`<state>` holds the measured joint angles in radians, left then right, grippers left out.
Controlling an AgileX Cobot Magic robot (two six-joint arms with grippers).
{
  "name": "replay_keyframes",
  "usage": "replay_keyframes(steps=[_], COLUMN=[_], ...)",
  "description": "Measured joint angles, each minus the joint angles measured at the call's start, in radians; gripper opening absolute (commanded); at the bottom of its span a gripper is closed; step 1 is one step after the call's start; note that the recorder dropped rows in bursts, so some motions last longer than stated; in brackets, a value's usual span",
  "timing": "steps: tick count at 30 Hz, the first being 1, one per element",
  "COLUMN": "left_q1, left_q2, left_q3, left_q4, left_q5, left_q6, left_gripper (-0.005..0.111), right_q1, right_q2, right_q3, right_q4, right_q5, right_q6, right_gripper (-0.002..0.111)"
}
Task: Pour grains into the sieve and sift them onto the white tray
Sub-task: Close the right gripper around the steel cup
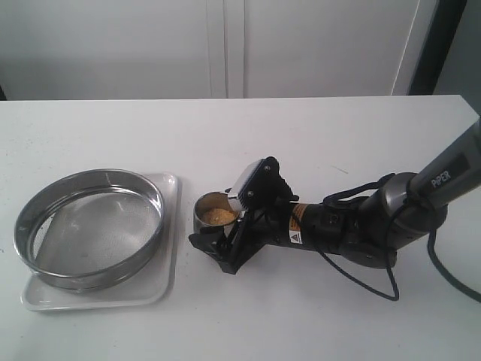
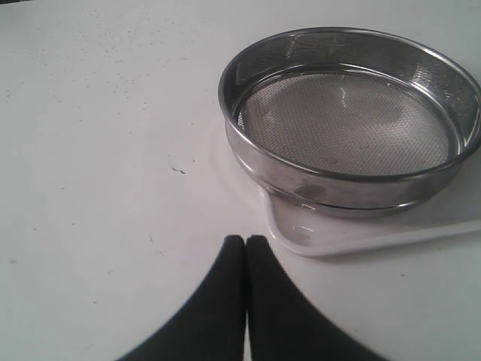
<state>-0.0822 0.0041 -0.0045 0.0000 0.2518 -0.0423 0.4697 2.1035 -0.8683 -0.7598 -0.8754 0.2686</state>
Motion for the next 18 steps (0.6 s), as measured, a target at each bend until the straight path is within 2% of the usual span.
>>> replay_keyframes(steps=[18], left_q1=[0.0], left_q2=[0.0], left_q3=[0.0], left_q4=[0.0], left_q5=[0.0], left_q6=[0.0], left_gripper=[0.0], right_q1=[0.0], right_q2=[0.016], right_q3=[-0.007], right_q4=[0.008], right_q5=[-0.016], right_q6=[0.0], right_gripper=[0.089])
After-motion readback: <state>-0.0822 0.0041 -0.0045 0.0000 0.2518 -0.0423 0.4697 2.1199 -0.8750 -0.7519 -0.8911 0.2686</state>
